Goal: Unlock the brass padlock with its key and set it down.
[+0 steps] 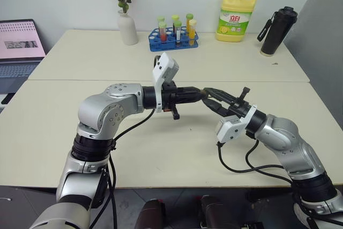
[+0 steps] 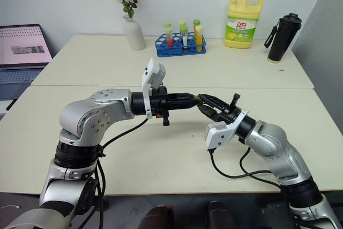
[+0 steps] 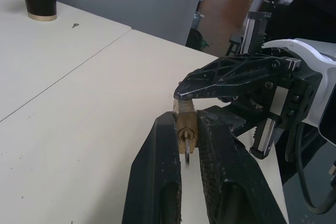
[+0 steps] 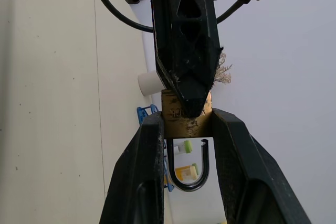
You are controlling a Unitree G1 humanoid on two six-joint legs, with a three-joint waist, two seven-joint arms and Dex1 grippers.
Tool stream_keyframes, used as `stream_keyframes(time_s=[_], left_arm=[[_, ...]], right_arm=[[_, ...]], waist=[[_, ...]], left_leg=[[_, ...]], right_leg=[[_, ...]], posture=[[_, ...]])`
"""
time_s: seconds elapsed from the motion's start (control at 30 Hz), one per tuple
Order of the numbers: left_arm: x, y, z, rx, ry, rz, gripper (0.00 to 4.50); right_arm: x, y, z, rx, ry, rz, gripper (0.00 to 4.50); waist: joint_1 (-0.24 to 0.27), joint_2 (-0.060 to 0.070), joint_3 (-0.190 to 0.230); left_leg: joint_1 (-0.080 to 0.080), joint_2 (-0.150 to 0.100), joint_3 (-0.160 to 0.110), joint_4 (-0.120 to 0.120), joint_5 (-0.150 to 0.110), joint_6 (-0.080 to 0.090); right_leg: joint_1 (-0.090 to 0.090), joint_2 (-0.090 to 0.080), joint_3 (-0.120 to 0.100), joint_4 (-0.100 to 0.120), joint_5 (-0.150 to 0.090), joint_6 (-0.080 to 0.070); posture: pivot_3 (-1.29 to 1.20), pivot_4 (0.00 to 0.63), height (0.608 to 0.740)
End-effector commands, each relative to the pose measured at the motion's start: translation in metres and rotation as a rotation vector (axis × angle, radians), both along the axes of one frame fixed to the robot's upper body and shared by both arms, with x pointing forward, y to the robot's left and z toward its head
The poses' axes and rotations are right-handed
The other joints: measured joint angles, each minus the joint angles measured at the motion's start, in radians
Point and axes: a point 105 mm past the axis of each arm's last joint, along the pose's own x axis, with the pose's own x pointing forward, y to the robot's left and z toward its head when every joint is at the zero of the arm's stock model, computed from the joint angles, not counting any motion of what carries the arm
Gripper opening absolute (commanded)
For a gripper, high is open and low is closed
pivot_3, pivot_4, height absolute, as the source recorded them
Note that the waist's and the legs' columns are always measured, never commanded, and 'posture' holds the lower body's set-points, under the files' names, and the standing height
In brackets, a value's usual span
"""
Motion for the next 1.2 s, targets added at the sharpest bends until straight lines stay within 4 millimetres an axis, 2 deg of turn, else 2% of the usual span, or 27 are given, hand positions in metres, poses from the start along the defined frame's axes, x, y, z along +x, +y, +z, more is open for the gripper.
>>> stream_keyframes(time_s=[0.03,0.1,0.17,0.27,0.37,0.47,0.53,0.6,0.67,0.8,0.9,0.93,1.2], left_arm=[[-0.001,-0.003,0.009,-0.019,-0.051,-0.007,0.16],[-0.001,-0.003,0.009,-0.019,-0.052,-0.005,0.16],[-0.001,-0.003,0.009,-0.021,-0.054,-0.004,0.16],[0.000,-0.002,0.009,-0.033,-0.057,-0.007,0.16],[-0.003,0.002,0.012,-0.049,-0.097,-0.053,0.16],[-0.008,0.004,0.008,-0.041,-0.115,-0.124,0.16],[-0.007,0.005,0.006,-0.031,-0.126,-0.140,0.16],[-0.008,0.003,0.007,-0.034,-0.134,-0.176,0.16],[-0.007,0.002,0.007,-0.032,-0.141,-0.190,0.16],[-0.005,0.000,0.007,-0.021,-0.166,-0.220,0.16],[-0.008,-0.001,0.005,-0.007,-0.179,-0.248,0.16],[-0.009,-0.001,0.004,0.004,-0.183,-0.261,0.16],[-0.023,0.000,0.000,0.039,-0.197,-0.336,0.16]], right_arm=[[-0.007,0.005,0.018,0.022,-0.055,0.034,0.89],[-0.007,0.004,0.016,0.037,-0.022,0.037,0.89],[-0.006,0.000,0.019,0.108,0.027,0.025,1.61],[0.000,-0.009,0.020,0.084,0.027,-0.018,2.51],[0.005,-0.033,0.014,0.076,0.113,-0.079,3.62],[-0.003,-0.050,0.009,0.082,0.223,-0.050,3.67],[-0.009,-0.053,0.010,0.099,0.284,-0.021,3.67],[-0.024,-0.051,0.005,0.152,0.481,0.047,3.26],[-0.034,-0.048,0.003,0.171,0.600,0.093,2.71],[-0.049,-0.037,0.004,0.196,0.784,0.156,1.18],[-0.051,-0.032,0.003,0.192,0.843,0.169,0.11],[-0.050,-0.030,0.006,0.202,0.840,0.179,0.00],[-0.031,-0.023,0.028,0.296,0.846,0.220,0.00]], waist=[[0.000,0.000,0.000],[0.000,0.000,0.000],[0.000,0.000,0.000],[0.000,0.000,0.000],[0.001,0.000,0.000],[0.003,0.000,0.000],[0.002,0.000,0.000],[0.002,0.000,0.000],[0.001,0.000,0.000],[-0.002,0.000,0.000],[-0.002,0.000,0.000],[-0.002,0.000,0.000],[-0.001,0.000,0.000]], left_leg=[[0.000,0.000,0.000,0.000,0.000,0.000],[0.000,0.000,0.000,0.000,0.000,0.000],[0.000,0.000,0.000,0.000,0.000,0.000],[0.000,0.000,0.000,0.000,0.000,0.000],[0.000,0.000,0.000,0.000,0.000,0.000],[0.000,-0.001,0.001,0.000,0.000,0.000],[0.000,-0.001,0.001,0.000,0.000,0.000],[0.000,-0.001,0.001,0.000,0.000,0.000],[0.000,0.000,0.000,0.000,0.000,0.000],[0.000,0.000,0.000,0.000,0.000,0.000],[0.000,0.000,-0.001,0.000,0.000,0.000],[0.000,0.000,-0.001,0.000,0.000,0.000],[0.000,0.000,0.000,0.000,0.000,0.000]], right_leg=[[0.000,0.000,0.000,0.000,0.000,0.000],[0.000,0.000,0.000,0.000,0.000,0.000],[0.000,0.000,0.000,0.000,0.000,0.000],[0.000,0.000,0.000,0.000,0.000,0.000],[0.000,0.000,0.000,0.000,0.000,0.000],[0.000,-0.001,0.000,-0.001,0.000,-0.001],[0.000,0.000,0.000,-0.001,0.000,-0.001],[0.000,0.000,0.000,0.000,0.000,0.000],[0.000,0.000,-0.001,0.000,0.000,0.000],[0.001,0.001,-0.001,0.000,-0.001,0.002],[0.001,0.001,-0.001,0.000,-0.001,0.002],[0.001,0.001,-0.001,-0.001,-0.001,0.002],[0.000,0.001,-0.001,-0.001,-0.001,0.002]], posture=[[0.00,0.150,0.740],[0.00,0.150,0.740],[0.00,0.150,0.740],[0.00,0.150,0.740],[0.00,0.150,0.740],[0.00,0.150,0.740],[0.00,0.150,0.740],[0.00,0.150,0.740],[0.00,0.150,0.740],[0.00,0.150,0.740],[0.00,0.150,0.740],[0.00,0.150,0.740],[0.00,0.150,0.740]])
